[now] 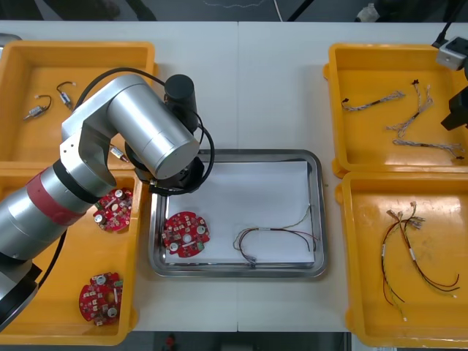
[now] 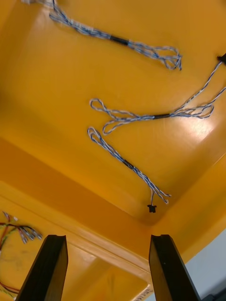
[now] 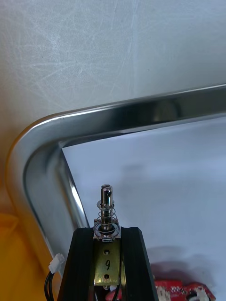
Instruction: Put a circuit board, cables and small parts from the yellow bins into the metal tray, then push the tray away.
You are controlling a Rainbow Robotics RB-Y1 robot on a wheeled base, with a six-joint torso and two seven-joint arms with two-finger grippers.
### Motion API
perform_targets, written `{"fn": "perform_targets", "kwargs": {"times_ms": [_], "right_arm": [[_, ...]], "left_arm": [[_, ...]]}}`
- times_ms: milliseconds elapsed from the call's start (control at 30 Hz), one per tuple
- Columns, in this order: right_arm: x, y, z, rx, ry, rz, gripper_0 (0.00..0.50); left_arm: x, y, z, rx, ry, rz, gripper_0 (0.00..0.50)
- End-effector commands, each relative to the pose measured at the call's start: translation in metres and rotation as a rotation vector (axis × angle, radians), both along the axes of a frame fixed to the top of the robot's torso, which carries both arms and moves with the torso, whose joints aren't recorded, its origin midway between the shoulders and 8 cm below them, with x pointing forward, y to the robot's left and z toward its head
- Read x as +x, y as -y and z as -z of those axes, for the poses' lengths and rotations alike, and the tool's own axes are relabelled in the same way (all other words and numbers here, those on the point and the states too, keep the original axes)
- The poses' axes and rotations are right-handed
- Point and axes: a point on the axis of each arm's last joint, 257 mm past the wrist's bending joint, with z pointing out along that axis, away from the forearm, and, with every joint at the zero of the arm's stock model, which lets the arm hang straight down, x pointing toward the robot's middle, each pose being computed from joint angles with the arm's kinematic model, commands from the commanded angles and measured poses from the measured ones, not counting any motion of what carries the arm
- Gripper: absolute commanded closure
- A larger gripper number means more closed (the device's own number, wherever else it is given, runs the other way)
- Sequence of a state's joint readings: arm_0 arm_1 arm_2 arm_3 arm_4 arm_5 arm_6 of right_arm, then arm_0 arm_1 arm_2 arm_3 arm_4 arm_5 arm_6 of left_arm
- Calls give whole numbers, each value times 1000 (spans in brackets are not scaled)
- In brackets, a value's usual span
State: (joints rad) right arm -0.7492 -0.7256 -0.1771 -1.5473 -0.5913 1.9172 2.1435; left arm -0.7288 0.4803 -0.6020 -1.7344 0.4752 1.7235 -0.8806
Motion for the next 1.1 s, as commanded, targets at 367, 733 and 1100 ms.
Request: {"fn": "perform_targets", "kwargs": {"times_ms": [367, 733, 1100], "right_arm": [[22, 47, -3, -60, 29, -165, 0], [56, 56, 10, -64, 79, -271, 0], [70, 61, 24, -112, 94, -288, 0]], "left_arm": [[5, 21, -2, -57, 46, -43, 0], [0, 27, -23, -83, 76, -48, 0], [-7, 9, -94, -143, 144, -23, 0]]}}
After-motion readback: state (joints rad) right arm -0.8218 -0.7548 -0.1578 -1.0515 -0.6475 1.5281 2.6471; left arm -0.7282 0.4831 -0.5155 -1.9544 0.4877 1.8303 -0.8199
